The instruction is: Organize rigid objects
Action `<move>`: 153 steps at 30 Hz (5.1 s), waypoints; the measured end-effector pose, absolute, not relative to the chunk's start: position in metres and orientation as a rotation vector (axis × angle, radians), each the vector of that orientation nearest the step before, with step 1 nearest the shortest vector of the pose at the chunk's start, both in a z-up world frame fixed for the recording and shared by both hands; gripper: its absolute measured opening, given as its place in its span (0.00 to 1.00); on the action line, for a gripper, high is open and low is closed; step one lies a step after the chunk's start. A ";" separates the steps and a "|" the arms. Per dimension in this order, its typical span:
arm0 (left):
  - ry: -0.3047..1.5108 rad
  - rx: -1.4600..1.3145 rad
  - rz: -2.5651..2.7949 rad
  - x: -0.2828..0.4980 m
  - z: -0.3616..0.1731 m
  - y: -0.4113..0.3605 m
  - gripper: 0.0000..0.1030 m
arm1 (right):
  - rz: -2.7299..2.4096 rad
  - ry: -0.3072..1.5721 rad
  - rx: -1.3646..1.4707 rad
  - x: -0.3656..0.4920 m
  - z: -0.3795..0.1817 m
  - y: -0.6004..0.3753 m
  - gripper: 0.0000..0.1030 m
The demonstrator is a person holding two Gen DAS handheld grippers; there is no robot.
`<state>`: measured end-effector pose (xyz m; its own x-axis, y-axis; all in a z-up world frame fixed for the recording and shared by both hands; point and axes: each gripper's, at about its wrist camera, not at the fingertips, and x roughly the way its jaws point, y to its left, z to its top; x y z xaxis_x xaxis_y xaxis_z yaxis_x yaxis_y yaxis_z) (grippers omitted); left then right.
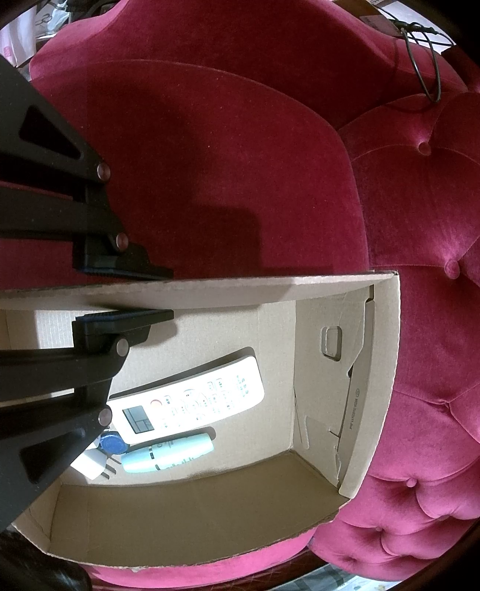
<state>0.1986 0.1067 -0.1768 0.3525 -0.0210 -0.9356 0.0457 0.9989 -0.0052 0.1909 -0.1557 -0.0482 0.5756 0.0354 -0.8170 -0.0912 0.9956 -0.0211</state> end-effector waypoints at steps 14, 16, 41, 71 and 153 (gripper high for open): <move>1.210 0.023 -0.043 0.199 -0.177 0.108 0.15 | 0.190 0.941 -0.074 0.195 -0.047 -0.103 0.07; 1.210 0.023 -0.044 0.199 -0.177 0.108 0.15 | 0.202 0.947 -0.076 0.195 -0.051 -0.096 0.07; 1.211 0.017 -0.049 0.198 -0.176 0.110 0.15 | 0.254 1.097 -0.105 0.212 -0.137 -0.047 0.07; 1.211 0.012 -0.050 0.198 -0.176 0.111 0.15 | 0.238 1.221 -0.095 0.220 -0.186 -0.043 0.09; 1.208 0.028 -0.041 0.196 -0.177 0.107 0.15 | -0.120 1.060 -0.040 0.250 -0.141 -0.233 1.00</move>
<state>0.1961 0.1070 -0.1766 0.3543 -0.0166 -0.9350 0.0465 0.9989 -0.0001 0.2495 -0.2326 -0.1413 0.4826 -0.1175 -0.8679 0.0790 0.9928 -0.0905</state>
